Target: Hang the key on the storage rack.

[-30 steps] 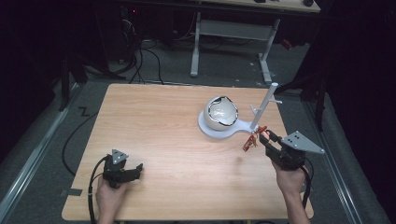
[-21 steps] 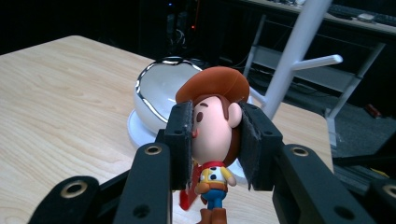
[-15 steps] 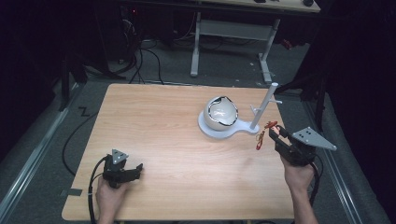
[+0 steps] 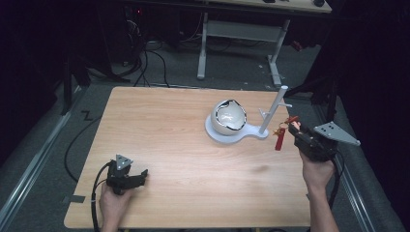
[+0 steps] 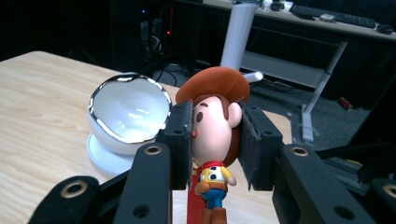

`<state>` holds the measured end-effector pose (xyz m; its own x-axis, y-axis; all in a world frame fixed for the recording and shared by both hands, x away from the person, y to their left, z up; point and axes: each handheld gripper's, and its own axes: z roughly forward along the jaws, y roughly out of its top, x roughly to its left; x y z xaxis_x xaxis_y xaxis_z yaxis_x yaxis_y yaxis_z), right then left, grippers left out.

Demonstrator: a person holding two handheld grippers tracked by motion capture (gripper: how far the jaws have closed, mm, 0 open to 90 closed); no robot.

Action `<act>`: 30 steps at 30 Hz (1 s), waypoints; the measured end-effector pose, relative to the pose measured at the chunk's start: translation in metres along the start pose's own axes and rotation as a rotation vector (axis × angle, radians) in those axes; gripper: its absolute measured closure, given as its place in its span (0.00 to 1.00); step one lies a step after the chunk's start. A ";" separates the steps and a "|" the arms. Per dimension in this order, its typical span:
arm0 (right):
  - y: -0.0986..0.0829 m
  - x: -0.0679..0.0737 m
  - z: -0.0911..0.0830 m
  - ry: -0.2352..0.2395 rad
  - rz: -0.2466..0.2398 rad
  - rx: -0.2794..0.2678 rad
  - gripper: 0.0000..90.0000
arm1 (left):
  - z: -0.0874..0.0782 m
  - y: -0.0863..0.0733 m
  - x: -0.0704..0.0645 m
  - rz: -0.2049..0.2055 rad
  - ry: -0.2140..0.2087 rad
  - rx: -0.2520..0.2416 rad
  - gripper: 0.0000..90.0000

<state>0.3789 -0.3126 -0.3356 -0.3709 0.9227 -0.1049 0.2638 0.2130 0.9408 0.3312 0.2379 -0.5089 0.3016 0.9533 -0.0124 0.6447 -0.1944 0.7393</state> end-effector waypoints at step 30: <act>0.035 -0.028 0.023 -0.054 0.043 0.004 0.75 | 0.000 0.000 0.000 0.000 0.000 0.000 0.20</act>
<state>0.4185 -0.3235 -0.3075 -0.3102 0.9471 -0.0823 0.2815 0.1742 0.9436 0.3312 0.2380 -0.5089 0.3019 0.9533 -0.0123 0.6447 -0.1947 0.7393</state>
